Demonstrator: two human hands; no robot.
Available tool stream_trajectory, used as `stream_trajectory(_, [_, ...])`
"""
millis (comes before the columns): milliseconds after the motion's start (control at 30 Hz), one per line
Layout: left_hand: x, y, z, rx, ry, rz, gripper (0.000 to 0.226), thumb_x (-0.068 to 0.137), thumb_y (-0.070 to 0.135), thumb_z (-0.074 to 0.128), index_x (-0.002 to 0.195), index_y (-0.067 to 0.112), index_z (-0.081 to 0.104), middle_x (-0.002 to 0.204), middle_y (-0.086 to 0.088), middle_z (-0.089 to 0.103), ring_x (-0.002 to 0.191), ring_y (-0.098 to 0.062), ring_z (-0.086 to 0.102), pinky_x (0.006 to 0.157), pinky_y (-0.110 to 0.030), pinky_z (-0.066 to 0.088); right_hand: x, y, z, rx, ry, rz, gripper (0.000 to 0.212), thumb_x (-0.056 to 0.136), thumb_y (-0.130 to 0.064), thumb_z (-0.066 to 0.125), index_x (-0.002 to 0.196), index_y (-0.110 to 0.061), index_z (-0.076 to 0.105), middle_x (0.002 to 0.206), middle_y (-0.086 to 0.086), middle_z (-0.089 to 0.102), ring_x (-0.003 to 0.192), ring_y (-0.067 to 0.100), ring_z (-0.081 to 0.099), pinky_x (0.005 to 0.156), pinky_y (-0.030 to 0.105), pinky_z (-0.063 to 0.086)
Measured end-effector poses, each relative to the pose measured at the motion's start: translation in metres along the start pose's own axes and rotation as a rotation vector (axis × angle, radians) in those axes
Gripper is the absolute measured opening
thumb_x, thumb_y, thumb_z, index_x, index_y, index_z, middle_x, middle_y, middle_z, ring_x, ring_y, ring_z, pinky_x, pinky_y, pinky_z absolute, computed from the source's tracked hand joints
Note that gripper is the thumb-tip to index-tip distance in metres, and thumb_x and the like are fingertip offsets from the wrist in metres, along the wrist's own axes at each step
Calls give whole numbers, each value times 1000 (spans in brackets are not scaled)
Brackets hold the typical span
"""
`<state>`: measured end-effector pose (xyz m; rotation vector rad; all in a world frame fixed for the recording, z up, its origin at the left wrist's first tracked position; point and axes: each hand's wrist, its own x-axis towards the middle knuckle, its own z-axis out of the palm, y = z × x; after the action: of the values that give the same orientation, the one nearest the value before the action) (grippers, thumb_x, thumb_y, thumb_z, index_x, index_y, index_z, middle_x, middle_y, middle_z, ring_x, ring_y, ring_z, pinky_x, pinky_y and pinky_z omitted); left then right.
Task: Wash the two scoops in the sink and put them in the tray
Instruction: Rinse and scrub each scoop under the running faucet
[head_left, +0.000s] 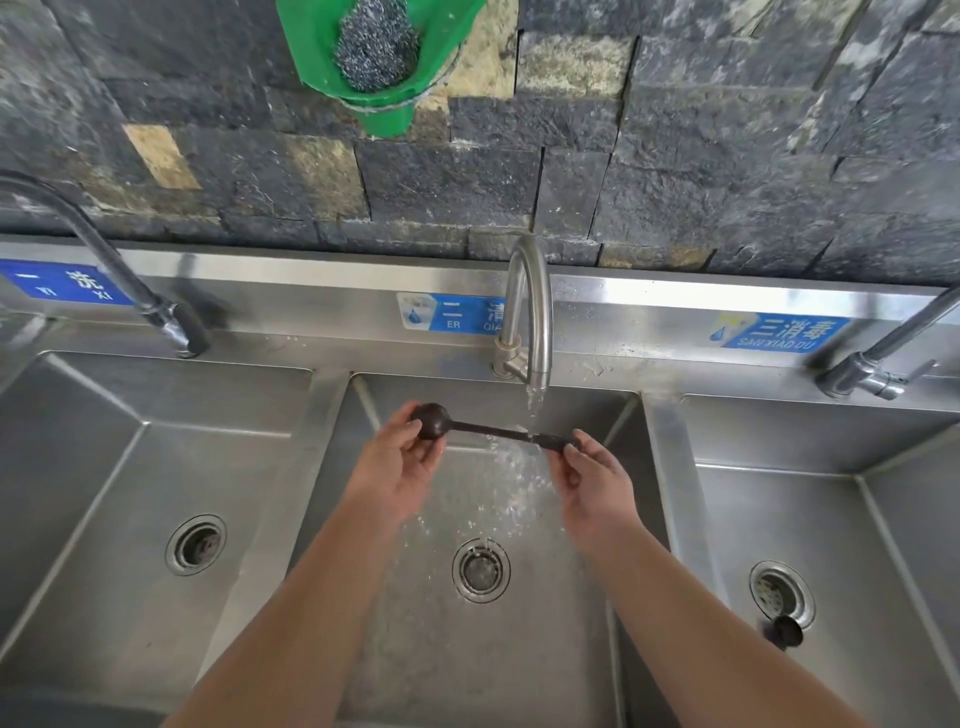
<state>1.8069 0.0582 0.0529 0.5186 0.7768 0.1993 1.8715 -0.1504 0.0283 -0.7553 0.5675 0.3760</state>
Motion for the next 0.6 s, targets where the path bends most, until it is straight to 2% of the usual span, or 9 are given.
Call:
stream_trajectory(100, [-4,10,-13,-56,20,50,19,93,6,53,100,15,68,87,-12,75,80,-20,72,64,-27,59,-2,16,15,4,-35,53,27,91,17,48,110,0,59,94,17,66,73,21,74,72,28,61])
stream_trajectory(200, [-7,18,-22,-113,35,112,14,92,14,57,97,19,69,80,-6,75,78,-16,68,71,-26,56,-6,28,29,-39,-69,107,30,90,17,50,112,-1,59,93,17,67,66,18,73,74,29,60])
stream_trajectory(300, [-7,19,-32,-169,54,154,15,91,15,57,99,22,67,82,-4,72,80,-16,63,78,-26,50,-10,33,36,-150,-95,135,27,90,13,53,102,-10,60,85,13,67,60,16,69,61,26,59])
stream_trajectory(367, [-3,14,-34,-144,87,144,13,93,15,56,100,21,66,88,-6,69,81,-16,62,72,-24,52,-13,30,36,-245,-86,98,25,90,9,55,95,-15,60,76,6,64,56,13,64,49,21,53])
stream_trajectory(433, [1,4,-30,-65,131,102,13,94,13,54,98,19,64,91,-9,66,77,-16,61,60,-22,55,-16,22,31,-293,-68,41,23,91,7,56,95,-15,61,73,3,61,54,12,59,45,19,47])
stream_trajectory(500, [4,-11,-25,48,154,21,15,94,9,53,100,18,63,97,-13,65,79,-20,63,55,-25,56,-24,10,21,-293,-73,0,20,91,6,56,94,-12,64,73,5,64,57,13,62,49,20,50])
stream_trajectory(600, [6,-38,-15,249,115,-106,20,94,13,57,111,23,61,105,-11,64,87,-30,66,61,-35,56,-43,-6,1,-307,-176,-84,26,92,5,56,82,-14,71,76,6,70,68,15,68,62,22,55])
